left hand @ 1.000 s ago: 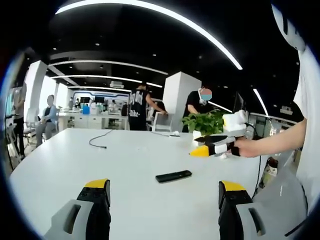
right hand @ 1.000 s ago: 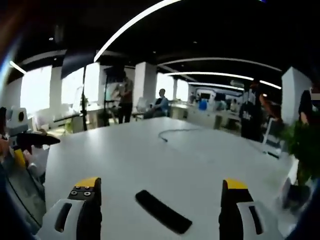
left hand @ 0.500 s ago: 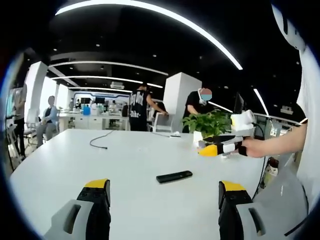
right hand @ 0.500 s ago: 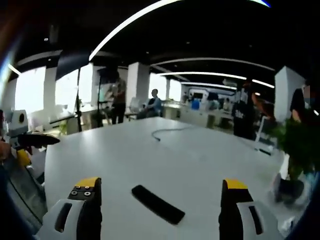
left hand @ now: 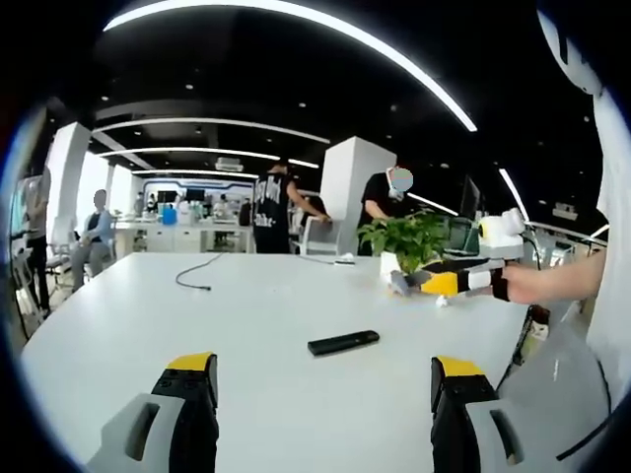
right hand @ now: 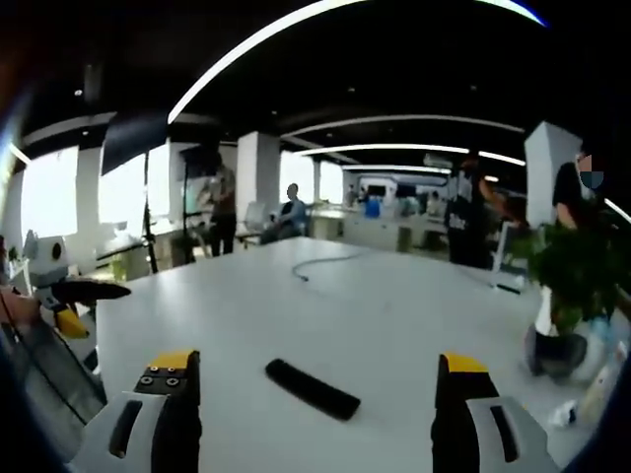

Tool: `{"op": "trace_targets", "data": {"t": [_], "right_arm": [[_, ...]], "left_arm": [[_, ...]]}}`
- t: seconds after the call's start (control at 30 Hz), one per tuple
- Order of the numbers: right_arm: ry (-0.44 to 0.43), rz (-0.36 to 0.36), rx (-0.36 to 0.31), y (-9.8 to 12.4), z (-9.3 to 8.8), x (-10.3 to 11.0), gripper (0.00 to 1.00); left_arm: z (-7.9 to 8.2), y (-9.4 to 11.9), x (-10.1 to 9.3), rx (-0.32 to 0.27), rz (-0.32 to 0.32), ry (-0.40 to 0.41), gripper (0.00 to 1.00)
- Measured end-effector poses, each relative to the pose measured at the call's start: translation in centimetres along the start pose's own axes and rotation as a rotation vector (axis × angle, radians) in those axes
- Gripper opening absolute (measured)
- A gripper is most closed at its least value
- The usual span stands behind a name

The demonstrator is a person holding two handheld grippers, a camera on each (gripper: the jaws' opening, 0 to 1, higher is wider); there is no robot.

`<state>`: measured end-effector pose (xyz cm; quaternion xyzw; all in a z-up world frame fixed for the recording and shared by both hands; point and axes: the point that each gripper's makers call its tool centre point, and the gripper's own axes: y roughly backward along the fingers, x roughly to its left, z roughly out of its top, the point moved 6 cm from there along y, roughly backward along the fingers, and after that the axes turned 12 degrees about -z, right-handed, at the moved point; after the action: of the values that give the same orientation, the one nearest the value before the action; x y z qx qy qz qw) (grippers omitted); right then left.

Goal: Press the specified remote control buttons in sequence, fully releasing each button before pressing the next.

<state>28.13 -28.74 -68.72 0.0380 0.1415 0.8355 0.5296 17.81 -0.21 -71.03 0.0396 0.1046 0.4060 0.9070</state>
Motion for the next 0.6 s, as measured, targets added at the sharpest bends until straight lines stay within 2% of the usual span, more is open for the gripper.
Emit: {"op": "trace_targets", "data": {"t": [0.6], "right_arm": [[-0.016, -0.009, -0.024, 3.8, -0.2, 1.5, 0.98]], "left_arm": [[0.0, 0.0, -0.3, 0.02, 0.004, -0.018, 0.92]]}}
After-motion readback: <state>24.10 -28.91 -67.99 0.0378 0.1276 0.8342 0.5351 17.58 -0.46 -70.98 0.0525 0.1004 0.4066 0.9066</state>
